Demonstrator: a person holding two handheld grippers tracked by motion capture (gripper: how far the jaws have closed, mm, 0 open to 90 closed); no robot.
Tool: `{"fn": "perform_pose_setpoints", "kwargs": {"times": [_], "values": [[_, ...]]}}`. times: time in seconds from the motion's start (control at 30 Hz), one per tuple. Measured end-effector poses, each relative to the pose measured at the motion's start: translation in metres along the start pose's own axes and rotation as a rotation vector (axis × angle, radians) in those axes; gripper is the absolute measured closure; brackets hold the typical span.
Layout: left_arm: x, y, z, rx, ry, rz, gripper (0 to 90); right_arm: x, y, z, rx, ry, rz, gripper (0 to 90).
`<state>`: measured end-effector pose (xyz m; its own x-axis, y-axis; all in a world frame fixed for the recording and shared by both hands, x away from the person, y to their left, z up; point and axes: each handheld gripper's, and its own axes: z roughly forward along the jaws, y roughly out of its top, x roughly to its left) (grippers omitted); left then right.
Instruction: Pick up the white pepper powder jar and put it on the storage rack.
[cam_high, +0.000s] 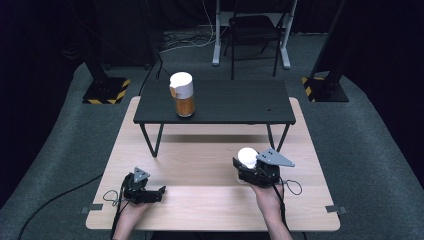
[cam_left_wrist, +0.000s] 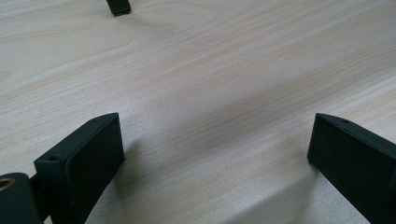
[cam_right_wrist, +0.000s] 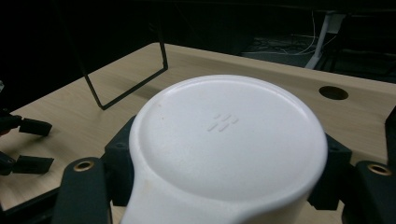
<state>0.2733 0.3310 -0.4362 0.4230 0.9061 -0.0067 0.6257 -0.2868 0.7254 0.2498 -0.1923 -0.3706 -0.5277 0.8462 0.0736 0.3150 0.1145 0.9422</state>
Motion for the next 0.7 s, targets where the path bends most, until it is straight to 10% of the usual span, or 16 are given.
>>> {"fn": "perform_pose_setpoints", "kwargs": {"times": [0.7], "values": [[0.000, 0.000, 0.000, 0.000, 0.000, 0.000, 3.1, -0.016, 0.036, -0.018, -0.024, -0.017, -0.008, 29.0]]}}
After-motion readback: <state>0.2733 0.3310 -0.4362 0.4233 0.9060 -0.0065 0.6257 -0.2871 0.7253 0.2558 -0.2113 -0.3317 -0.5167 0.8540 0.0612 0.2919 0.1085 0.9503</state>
